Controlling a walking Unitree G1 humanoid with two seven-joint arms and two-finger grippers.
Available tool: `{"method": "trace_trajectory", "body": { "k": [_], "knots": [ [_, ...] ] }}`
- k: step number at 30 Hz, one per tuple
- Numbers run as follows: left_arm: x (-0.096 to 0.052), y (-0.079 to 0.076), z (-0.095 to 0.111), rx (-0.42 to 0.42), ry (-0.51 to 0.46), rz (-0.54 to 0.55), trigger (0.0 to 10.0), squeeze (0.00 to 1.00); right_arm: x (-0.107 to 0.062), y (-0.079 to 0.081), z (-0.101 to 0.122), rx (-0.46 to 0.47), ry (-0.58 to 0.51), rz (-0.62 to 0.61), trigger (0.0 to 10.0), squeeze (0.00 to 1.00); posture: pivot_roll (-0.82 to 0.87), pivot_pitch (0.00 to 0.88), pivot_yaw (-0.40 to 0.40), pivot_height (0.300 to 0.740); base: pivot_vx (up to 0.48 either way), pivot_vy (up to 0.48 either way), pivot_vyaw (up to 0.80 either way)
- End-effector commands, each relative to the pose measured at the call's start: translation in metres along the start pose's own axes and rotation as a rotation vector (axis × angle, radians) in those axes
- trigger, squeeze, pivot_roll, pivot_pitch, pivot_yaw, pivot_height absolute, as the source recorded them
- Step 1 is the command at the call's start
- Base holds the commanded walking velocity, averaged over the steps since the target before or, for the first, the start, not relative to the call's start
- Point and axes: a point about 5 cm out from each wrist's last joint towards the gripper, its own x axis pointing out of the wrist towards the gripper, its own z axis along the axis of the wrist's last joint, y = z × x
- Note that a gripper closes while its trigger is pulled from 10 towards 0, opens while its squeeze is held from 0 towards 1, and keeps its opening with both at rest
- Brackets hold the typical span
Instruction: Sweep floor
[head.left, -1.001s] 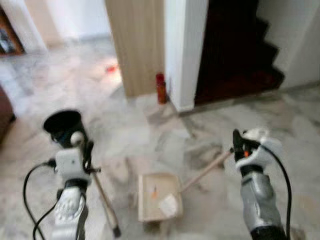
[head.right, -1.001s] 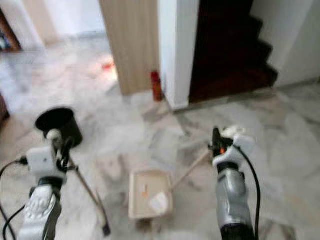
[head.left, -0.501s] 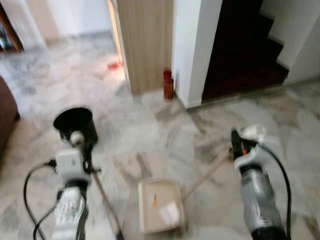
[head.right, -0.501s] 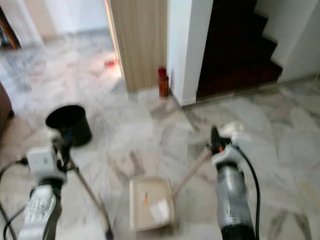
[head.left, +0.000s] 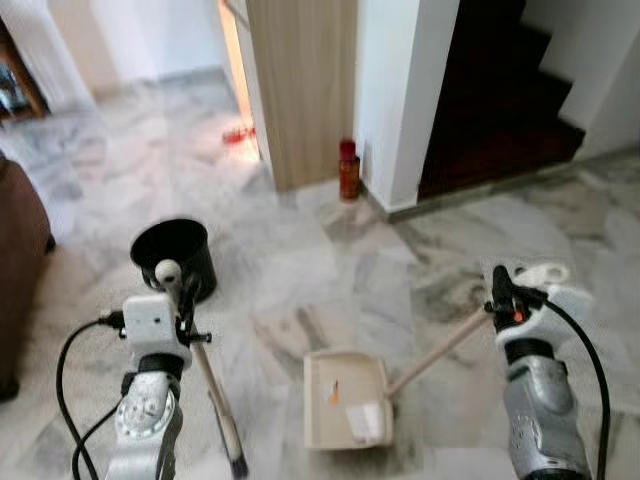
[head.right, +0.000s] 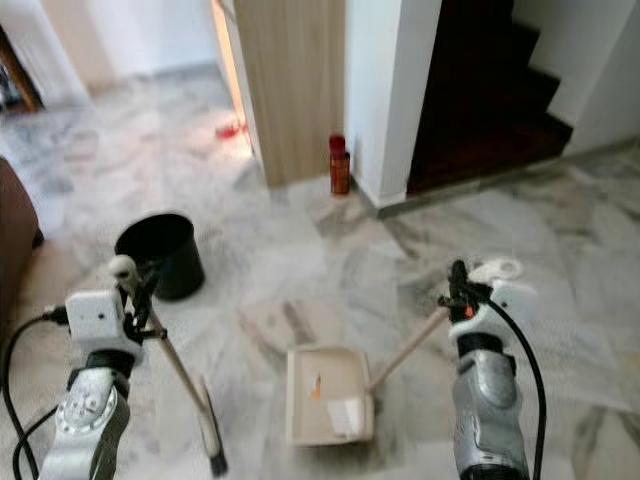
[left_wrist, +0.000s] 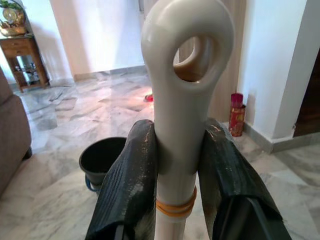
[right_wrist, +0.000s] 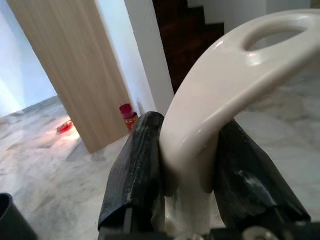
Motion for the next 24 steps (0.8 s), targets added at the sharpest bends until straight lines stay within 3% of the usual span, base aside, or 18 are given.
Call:
{"method": "trace_trajectory", "body": {
  "k": [1, 7, 15, 24],
  "knots": [
    [0.002, 0.005, 0.003, 0.014, -0.018, 0.019, 10.0, 0.0, 0.006, 0.013, 0.015, 0.02, -0.068, 0.038, 10.0, 0.0, -0.05, 0.0, 0.035, 0.74, 0.0, 0.334, 0.0],
    [0.01, 0.005, 0.006, 0.008, -0.037, 0.025, 10.0, 0.0, 0.007, 0.002, 0.024, -0.005, -0.095, -0.021, 10.0, 0.0, -0.08, 0.0, 0.032, 0.74, 0.0, 0.201, 0.0],
    [0.015, 0.011, 0.008, 0.025, -0.039, 0.014, 10.0, 0.0, 0.0, 0.005, 0.041, -0.011, -0.153, -0.028, 10.0, 0.0, -0.1, 0.0, 0.054, 0.74, 0.0, 0.0, 0.0],
    [0.022, 0.005, 0.011, 0.043, -0.051, -0.013, 10.0, 0.0, 0.009, -0.001, 0.035, -0.054, -0.115, -0.08, 10.0, 0.0, -0.1, 0.0, 0.056, 0.74, 0.0, 0.0, 0.0]
  ]
}}
